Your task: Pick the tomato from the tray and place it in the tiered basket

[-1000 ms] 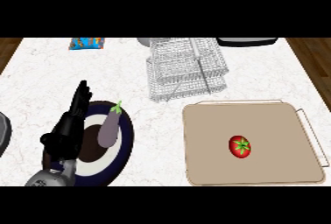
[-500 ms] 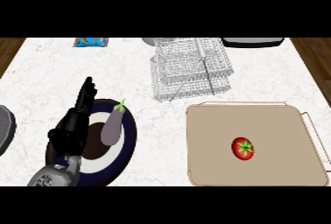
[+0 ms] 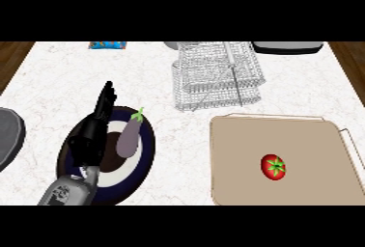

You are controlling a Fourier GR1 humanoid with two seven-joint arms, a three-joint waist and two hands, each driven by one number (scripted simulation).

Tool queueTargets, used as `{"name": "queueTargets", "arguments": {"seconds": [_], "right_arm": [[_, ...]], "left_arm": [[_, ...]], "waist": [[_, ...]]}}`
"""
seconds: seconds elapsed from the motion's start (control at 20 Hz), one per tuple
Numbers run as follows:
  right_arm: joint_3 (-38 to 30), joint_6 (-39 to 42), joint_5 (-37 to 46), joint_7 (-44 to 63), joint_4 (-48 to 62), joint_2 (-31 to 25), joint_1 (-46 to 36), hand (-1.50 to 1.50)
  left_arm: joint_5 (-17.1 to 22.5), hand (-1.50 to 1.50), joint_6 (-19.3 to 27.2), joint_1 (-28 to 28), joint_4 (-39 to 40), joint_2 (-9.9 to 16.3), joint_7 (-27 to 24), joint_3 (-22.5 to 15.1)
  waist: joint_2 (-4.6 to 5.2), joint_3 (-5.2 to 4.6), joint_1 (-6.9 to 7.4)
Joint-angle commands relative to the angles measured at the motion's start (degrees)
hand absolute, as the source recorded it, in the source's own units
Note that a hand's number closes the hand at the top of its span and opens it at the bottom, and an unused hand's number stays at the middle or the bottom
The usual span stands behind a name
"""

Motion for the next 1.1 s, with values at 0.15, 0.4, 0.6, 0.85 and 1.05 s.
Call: {"name": "queueTargets", "arguments": {"seconds": [0.15, 0.4, 0.6, 0.85, 1.05], "right_arm": [[9.19, 2.45, 2.40, 16.71, -3.15, -0.17, -10.77, -1.50], [11.57, 6.66, 4.22, 20.33, -1.93, 2.42, -10.66, -1.50], [20.24, 6.21, 9.91, 28.65, -4.46, 5.37, -14.31, -1.50], [19.62, 9.96, 14.93, 26.77, -3.22, 7.10, -13.66, -1.50], [17.74, 13.11, 15.90, 23.51, 2.59, 6.47, -15.46, -1.50]], "left_arm": [[0.82, 0.00, -3.43, -2.24, 3.70, -0.15, -1.19, 3.95], [1.15, 0.00, -5.18, 0.69, -2.23, 1.69, 2.77, 5.38], [-3.32, 0.00, -1.67, -0.77, 0.40, -3.98, 1.95, 1.71], [-2.17, 0.00, -4.43, -2.64, 4.96, -3.31, -0.95, 6.01], [-3.59, 0.00, -5.11, -2.64, 4.70, -3.75, -0.75, 5.30]], "waist": [[0.01, 0.08, 0.06], [-0.22, 0.14, -0.30], [-0.17, 0.12, -0.37], [-0.17, 0.13, -0.70], [-0.13, 0.14, -0.62]]}}
